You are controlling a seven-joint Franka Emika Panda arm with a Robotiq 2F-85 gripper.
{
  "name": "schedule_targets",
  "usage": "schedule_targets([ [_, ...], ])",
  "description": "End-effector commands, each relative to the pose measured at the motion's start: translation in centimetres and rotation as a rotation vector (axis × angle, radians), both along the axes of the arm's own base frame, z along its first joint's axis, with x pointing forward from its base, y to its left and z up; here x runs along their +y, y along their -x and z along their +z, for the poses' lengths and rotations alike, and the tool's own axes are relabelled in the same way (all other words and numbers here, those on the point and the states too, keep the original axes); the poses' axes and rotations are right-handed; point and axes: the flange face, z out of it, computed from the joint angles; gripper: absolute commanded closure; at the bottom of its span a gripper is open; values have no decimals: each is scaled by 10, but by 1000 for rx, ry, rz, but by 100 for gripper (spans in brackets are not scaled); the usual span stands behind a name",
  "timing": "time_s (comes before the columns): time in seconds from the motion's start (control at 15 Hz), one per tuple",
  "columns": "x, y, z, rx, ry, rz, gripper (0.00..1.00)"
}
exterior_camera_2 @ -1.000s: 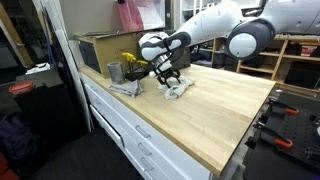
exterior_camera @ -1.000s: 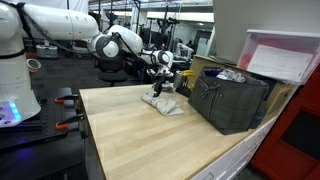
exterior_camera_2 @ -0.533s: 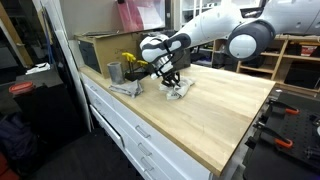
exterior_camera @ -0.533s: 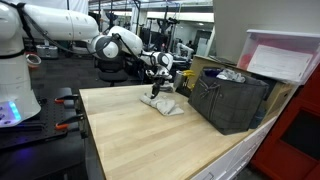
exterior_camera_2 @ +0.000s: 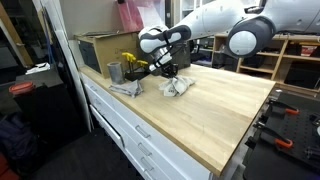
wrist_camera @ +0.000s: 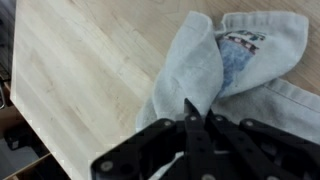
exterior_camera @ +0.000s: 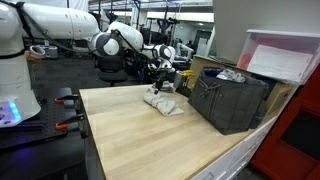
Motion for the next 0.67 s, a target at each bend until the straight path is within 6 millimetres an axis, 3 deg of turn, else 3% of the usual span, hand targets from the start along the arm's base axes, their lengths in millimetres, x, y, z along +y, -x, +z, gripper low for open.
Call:
schedule_targets([
  [0.0,-3,-4,28,-17,14,18,98],
  [0.6,13,-17,36,-121,92,73,98],
])
